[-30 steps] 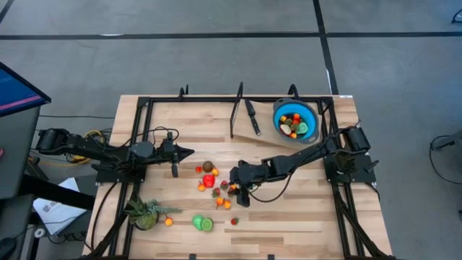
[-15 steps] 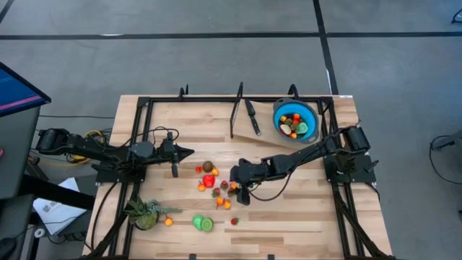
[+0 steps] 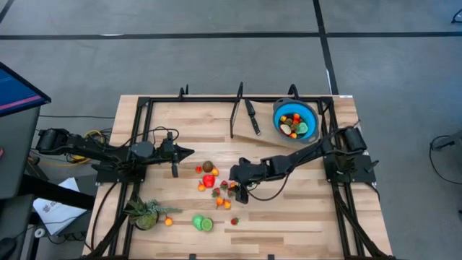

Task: Pick & Place Fruit
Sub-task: Put the orange pear into the blue colander, then put the red strawberry into the blue colander

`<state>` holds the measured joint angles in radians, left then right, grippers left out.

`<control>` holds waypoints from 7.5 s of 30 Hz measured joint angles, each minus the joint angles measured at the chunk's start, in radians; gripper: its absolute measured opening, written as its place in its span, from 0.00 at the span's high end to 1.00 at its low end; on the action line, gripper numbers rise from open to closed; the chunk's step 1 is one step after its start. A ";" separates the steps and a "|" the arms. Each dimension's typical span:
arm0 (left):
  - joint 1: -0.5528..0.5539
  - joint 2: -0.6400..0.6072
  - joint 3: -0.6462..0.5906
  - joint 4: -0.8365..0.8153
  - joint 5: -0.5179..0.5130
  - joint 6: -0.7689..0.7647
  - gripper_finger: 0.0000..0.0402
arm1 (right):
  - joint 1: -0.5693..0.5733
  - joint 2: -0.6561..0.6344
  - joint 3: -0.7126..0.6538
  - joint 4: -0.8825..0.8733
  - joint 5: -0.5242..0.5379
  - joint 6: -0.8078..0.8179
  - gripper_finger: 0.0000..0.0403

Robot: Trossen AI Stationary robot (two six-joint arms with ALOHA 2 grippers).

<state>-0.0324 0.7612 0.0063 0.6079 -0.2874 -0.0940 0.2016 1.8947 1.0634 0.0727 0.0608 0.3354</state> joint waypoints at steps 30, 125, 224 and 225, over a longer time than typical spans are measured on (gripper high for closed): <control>0.000 0.000 0.000 -0.001 0.000 0.000 1.00 | -0.021 0.102 0.003 -0.024 -0.013 0.031 0.65; 0.000 0.000 0.000 0.001 0.000 0.000 1.00 | -0.563 -0.535 0.052 -1.003 0.298 -0.108 0.51; 0.000 0.006 0.000 0.000 0.000 0.000 1.00 | 0.254 0.092 0.080 -0.111 -0.061 0.312 0.72; 0.000 0.006 0.000 0.000 0.000 0.000 1.00 | 0.254 0.092 0.080 -0.110 -0.061 0.312 0.73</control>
<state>-0.0324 0.7677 0.0063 0.6075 -0.2871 -0.0940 0.4558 1.9865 1.1435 -0.0371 -0.0002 0.6476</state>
